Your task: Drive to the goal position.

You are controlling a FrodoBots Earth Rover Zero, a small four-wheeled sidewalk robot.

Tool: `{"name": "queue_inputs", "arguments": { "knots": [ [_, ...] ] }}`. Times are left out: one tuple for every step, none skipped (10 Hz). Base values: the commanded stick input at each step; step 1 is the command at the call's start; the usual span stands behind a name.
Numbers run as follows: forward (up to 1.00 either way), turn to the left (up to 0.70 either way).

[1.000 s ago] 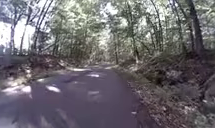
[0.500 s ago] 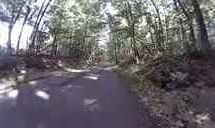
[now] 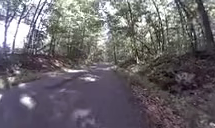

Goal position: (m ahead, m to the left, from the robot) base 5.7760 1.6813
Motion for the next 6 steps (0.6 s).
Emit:
{"name": "queue_inputs", "arguments": {
  "knots": [
    [0.7, 0.0],
    [0.7, 0.0],
    [0.7, 0.0],
    [0.7, 0.0],
    [0.7, 0.0],
    [0.7, 0.0]
  ]
}}
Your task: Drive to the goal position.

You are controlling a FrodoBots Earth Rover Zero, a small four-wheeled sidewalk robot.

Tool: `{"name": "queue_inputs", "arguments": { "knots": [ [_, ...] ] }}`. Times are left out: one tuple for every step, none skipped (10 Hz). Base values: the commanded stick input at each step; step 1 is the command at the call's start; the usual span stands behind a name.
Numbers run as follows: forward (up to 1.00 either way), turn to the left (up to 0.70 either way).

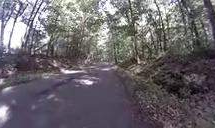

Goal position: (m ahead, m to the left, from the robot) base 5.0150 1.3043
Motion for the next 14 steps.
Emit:
{"name": "queue_inputs", "arguments": {
  "knots": [
    [0.7, 0.0],
    [0.7, 0.0],
    [0.7, 0.0],
    [0.7, 0.0],
    [0.7, 0.0],
    [0.7, 0.0],
    [0.7, 0.0],
    [0.7, 0.0],
    [0.7, 0.0],
    [0.7, 0.0],
    [0.7, 0.0],
    [0.7, 0.0],
    [0.7, 0.0],
    [0.7, 0.0]
  ]
}}
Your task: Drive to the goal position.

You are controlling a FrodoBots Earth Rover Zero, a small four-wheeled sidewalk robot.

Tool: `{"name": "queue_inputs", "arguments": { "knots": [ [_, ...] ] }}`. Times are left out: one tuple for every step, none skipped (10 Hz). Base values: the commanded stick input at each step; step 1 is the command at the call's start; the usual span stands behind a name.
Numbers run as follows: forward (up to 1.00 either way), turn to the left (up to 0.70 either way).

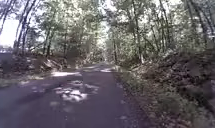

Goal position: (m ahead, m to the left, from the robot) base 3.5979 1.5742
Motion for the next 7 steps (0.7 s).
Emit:
{"name": "queue_inputs", "arguments": {
  "knots": [
    [0.7, 0.0],
    [0.7, 0.0],
    [0.7, 0.0],
    [0.7, 0.0],
    [0.7, 0.0],
    [0.7, 0.0],
    [0.7, 0.0]
  ]
}}
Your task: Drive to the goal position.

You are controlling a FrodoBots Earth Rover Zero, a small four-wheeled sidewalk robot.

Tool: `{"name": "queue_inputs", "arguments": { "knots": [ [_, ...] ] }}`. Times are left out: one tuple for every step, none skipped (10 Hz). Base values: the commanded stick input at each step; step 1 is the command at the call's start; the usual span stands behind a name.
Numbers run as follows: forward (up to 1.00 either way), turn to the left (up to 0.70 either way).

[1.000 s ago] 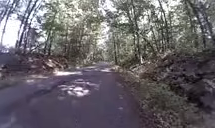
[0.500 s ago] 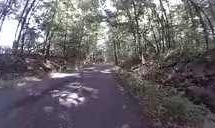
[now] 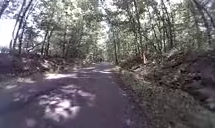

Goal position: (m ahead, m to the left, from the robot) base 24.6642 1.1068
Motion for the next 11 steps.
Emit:
{"name": "queue_inputs", "arguments": {
  "knots": [
    [0.7, 0.0],
    [0.7, 0.0],
    [0.7, 0.0],
    [0.7, 0.0],
    [0.7, 0.0],
    [0.7, 0.0],
    [0.7, 0.0],
    [0.7, 0.0],
    [0.7, 0.0],
    [0.7, 0.0],
    [0.7, 0.0]
  ]
}}
